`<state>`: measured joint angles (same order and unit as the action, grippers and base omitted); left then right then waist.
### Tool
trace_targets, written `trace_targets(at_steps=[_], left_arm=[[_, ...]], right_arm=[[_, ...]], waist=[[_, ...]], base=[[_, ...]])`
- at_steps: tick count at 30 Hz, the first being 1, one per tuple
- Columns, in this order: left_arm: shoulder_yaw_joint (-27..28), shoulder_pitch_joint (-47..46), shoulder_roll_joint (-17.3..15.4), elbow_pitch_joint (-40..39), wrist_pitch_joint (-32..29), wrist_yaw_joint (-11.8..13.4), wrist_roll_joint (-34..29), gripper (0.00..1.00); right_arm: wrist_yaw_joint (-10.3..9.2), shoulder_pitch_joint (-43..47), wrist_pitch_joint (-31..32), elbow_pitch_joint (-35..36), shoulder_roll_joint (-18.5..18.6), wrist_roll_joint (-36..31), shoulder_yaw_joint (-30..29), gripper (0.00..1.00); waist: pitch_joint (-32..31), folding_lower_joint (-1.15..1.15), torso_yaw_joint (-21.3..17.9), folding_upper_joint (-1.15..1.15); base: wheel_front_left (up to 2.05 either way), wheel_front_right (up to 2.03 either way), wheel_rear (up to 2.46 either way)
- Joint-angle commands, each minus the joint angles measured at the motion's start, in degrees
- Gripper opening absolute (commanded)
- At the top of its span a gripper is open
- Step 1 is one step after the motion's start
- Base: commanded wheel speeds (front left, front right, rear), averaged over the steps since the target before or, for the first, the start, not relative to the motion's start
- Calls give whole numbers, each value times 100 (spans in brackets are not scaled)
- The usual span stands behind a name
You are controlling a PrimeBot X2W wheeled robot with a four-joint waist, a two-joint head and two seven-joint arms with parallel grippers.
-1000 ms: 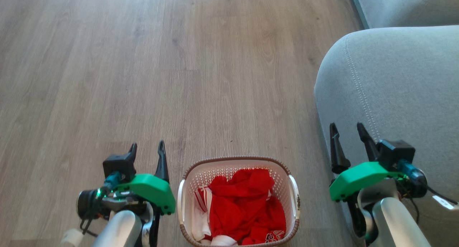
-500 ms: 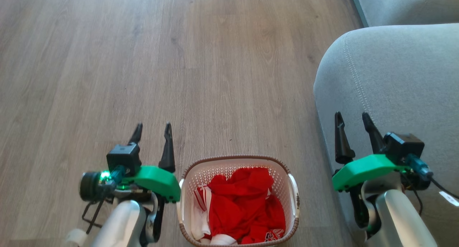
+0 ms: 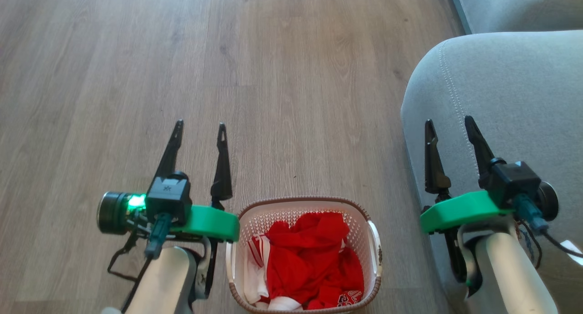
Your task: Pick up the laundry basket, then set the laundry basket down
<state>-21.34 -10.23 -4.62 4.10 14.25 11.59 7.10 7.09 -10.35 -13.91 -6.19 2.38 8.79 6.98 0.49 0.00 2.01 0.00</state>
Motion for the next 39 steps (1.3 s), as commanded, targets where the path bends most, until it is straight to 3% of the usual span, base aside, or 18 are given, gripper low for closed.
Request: trace_targets(at_steps=[1, 15, 24, 39], left_arm=[[247, -162, 6, -193, 73, -32, -176, 100], [713, 96, 169, 589, 74, -636, 183, 100], [700, 113, 173, 767, 74, -668, 451, 100], [614, 75, 174, 1163, 74, -788, 714, 100]], right_arm=[[40, -329, -107, 233, 50, -197, 158, 100], [40, -150, -108, -432, 50, 81, 129, 100], [40, -151, -108, -696, 50, 331, 148, 100], [40, -186, -108, -765, 50, 149, 194, 100]], waist=[[1, 0, 8, 0], [11, 0, -6, 0], [26, 0, -36, 0], [27, 0, -15, 0]], base=[[0, 0, 0], [0, 0, 0], [0, 0, 0], [0, 0, 0]])
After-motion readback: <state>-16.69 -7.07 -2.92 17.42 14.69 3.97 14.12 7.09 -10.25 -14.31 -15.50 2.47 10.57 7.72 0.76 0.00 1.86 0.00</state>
